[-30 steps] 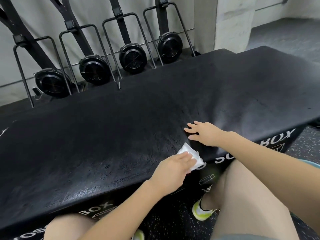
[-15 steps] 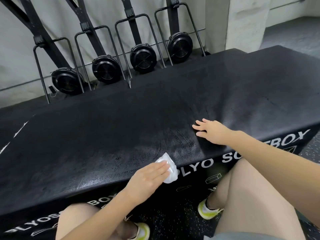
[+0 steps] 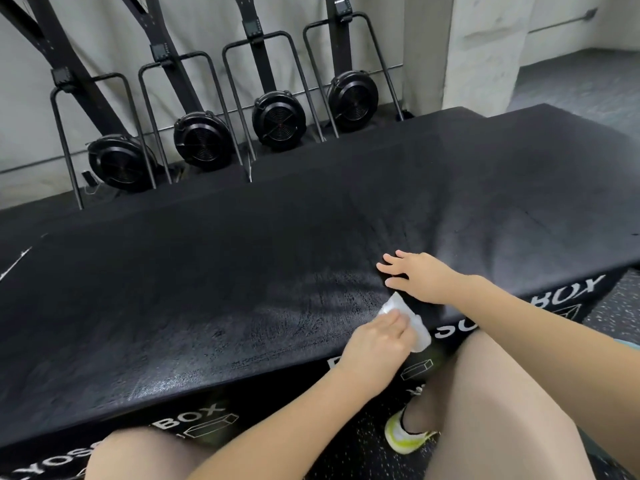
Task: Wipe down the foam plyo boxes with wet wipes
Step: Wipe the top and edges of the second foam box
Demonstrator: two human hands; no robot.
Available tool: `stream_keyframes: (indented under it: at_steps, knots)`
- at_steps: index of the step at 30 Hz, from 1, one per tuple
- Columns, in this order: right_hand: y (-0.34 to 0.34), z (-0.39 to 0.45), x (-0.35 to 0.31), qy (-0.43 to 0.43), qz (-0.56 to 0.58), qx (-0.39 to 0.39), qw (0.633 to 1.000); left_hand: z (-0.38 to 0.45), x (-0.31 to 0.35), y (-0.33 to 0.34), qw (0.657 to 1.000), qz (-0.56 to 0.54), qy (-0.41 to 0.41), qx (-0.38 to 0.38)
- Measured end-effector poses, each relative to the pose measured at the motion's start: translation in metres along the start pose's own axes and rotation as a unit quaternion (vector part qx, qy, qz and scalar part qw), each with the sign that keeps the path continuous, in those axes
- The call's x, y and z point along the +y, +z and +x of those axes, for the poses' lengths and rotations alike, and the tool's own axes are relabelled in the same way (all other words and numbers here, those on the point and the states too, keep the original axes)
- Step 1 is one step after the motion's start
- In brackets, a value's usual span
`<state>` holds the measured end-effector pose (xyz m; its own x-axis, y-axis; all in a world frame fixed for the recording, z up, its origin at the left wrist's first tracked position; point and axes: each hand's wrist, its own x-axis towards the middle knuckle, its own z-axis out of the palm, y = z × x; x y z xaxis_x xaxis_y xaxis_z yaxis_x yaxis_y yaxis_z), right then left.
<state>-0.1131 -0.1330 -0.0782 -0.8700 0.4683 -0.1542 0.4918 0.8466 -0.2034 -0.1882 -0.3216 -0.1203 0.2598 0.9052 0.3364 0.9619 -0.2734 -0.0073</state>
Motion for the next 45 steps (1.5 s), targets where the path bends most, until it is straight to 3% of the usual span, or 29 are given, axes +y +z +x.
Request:
stream_keyframes:
  at_steps: [4,10,18,23,28,32,37,45]
  knots:
    - [-0.001,0.001,0.014,-0.021,0.052,0.019,0.998,0.016,0.001,-0.001,0.997,0.03,-0.059,0.028]
    - [-0.005,0.004,0.032,0.003,0.134,0.113,0.985,0.023,-0.032,0.002,0.99,-0.002,-0.113,-0.089]
    - [-0.021,0.02,0.031,-0.024,-0.029,0.026,0.999,0.095,-0.12,-0.023,0.947,0.058,-0.282,-0.145]
    - [-0.027,0.028,0.034,0.004,-0.02,-0.001,1.0,0.121,-0.168,-0.027,0.942,0.025,-0.292,-0.163]
    - [-0.047,0.05,0.038,0.019,0.019,0.077,0.997,0.091,-0.143,-0.022,0.972,0.038,-0.194,-0.128]
    - [-0.051,0.095,0.046,0.01,0.065,0.086,0.994,0.066,-0.146,-0.006,0.988,-0.003,-0.122,-0.097]
    - [-0.053,0.128,0.047,-0.026,-0.012,0.019,0.999,0.105,-0.187,-0.006,0.973,0.029,-0.193,-0.121]
    - [-0.047,0.137,0.045,-0.022,-0.089,-0.006,0.996,0.188,-0.274,0.008,0.941,0.023,-0.303,-0.15]
